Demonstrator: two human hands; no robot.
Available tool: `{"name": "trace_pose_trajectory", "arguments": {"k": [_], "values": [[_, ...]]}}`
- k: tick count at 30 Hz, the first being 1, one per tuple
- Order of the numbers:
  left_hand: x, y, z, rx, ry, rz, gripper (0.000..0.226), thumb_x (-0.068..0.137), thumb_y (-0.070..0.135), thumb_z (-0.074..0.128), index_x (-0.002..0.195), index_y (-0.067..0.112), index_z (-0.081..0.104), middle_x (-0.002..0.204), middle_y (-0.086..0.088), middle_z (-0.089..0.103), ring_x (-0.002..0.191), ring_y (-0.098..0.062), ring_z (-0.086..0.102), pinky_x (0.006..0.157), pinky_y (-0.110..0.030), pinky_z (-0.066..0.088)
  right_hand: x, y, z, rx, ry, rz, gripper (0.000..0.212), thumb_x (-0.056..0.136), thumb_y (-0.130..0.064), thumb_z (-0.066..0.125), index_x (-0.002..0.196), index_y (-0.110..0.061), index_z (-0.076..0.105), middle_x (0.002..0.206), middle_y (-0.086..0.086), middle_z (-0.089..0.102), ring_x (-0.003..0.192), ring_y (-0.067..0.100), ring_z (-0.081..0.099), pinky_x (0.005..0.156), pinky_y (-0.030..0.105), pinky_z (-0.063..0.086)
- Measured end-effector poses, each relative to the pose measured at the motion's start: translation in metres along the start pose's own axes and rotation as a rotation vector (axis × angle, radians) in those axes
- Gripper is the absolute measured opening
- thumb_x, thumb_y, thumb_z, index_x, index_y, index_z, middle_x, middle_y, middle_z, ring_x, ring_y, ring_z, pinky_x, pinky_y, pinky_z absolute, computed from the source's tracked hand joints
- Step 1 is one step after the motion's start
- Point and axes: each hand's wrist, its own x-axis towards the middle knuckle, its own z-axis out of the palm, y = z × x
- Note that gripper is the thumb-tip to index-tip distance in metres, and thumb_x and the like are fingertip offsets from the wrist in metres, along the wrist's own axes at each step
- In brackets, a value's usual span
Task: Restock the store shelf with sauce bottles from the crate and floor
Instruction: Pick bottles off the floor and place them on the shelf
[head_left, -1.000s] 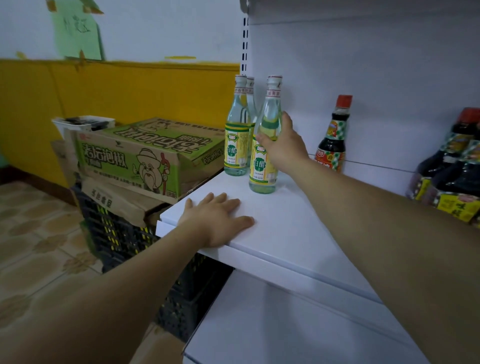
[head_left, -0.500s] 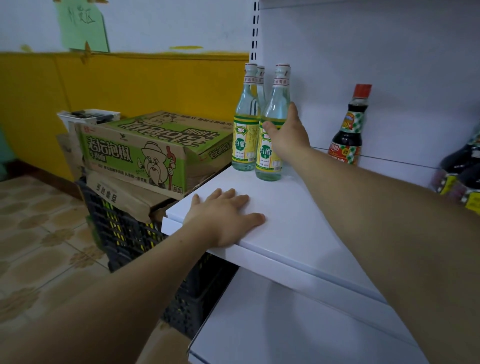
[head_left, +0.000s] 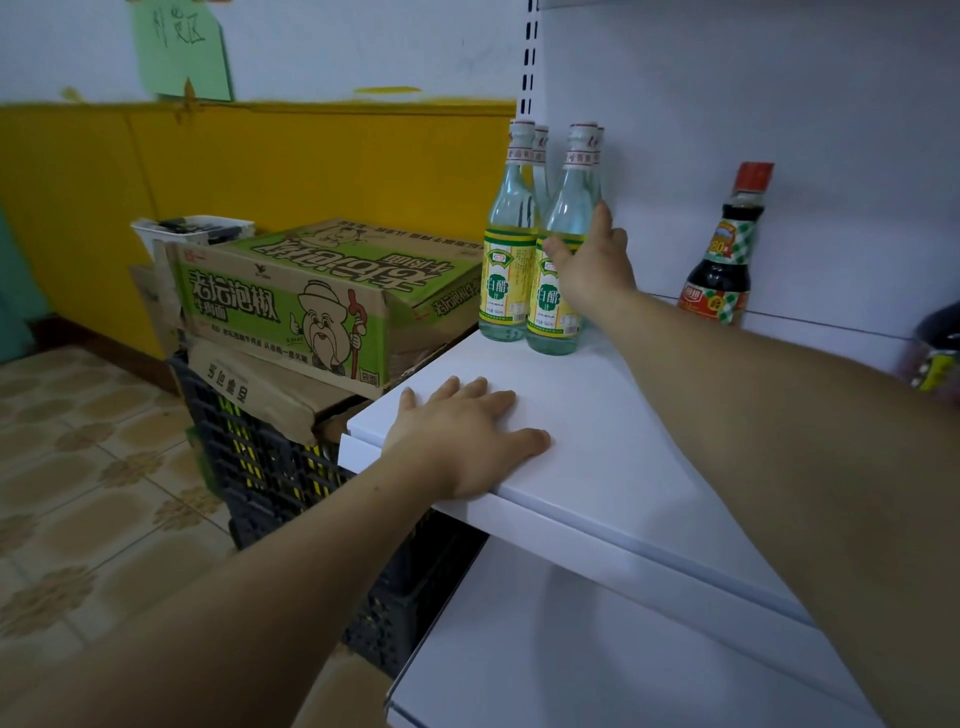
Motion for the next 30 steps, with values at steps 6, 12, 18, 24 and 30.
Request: {"name": "trace_pose_trajectory", "arguments": {"k": [6, 12, 18, 24, 30], "values": [[-0.001, -0.001, -0.001, -0.041, 0.019, -0.011, 0.070, 0.085, 0.072, 0.033, 0.147, 0.038, 0.027, 0.161, 0.005, 0.006, 0.148, -0.015, 0.002, 0.116, -0.054, -0.002, -0.008, -0.006, -0.008, -0.076, -0.123, 0.076, 0.093, 0.094, -0.046, 0.054, 0.153, -0.021, -0.014, 0.153, 0.014, 0.031, 0.130, 0.034, 0.046, 0.101, 0.043, 0.045], [-0.008, 0.001, -0.017, -0.079, -0.072, -0.073, 0.073, 0.086, 0.069, 0.042, 0.147, 0.031, 0.029, 0.160, 0.003, 0.016, 0.147, -0.018, 0.010, 0.116, -0.056, 0.002, -0.048, -0.007, -0.027, -0.212, -0.203, -0.017, 0.075, 0.090, -0.048, 0.059, 0.148, -0.015, 0.026, 0.142, 0.013, 0.040, 0.126, 0.032, 0.048, 0.103, 0.043, 0.043], [-0.063, -0.012, -0.038, -0.055, -0.139, -0.141, 0.081, 0.083, 0.070, 0.046, 0.150, 0.032, 0.020, 0.161, 0.003, 0.007, 0.148, -0.022, 0.006, 0.116, -0.055, 0.011, -0.106, -0.033, -0.054, -0.222, -0.350, -0.104, 0.064, 0.089, -0.055, 0.054, 0.142, -0.021, 0.040, 0.139, 0.005, 0.050, 0.121, 0.027, 0.052, 0.098, 0.038, 0.045], [-0.144, -0.029, -0.061, -0.020, -0.121, -0.190, 0.082, 0.086, 0.066, 0.048, 0.152, 0.029, 0.017, 0.161, 0.000, 0.007, 0.148, -0.026, 0.010, 0.114, -0.057, 0.016, -0.173, -0.084, -0.079, -0.277, -0.469, -0.141, 0.078, 0.094, -0.057, 0.046, 0.154, -0.014, 0.019, 0.159, 0.010, 0.024, 0.142, 0.031, 0.031, 0.109, 0.038, 0.033], [-0.215, -0.030, -0.077, 0.036, -0.065, -0.281, 0.078, 0.085, 0.068, 0.048, 0.150, 0.038, 0.016, 0.161, 0.004, 0.009, 0.148, -0.025, 0.007, 0.114, -0.060, 0.012, -0.242, -0.131, -0.097, -0.285, -0.571, -0.232, 0.078, 0.097, -0.058, 0.039, 0.156, -0.018, 0.008, 0.163, 0.008, 0.012, 0.146, 0.032, 0.021, 0.112, 0.042, 0.028]]}}
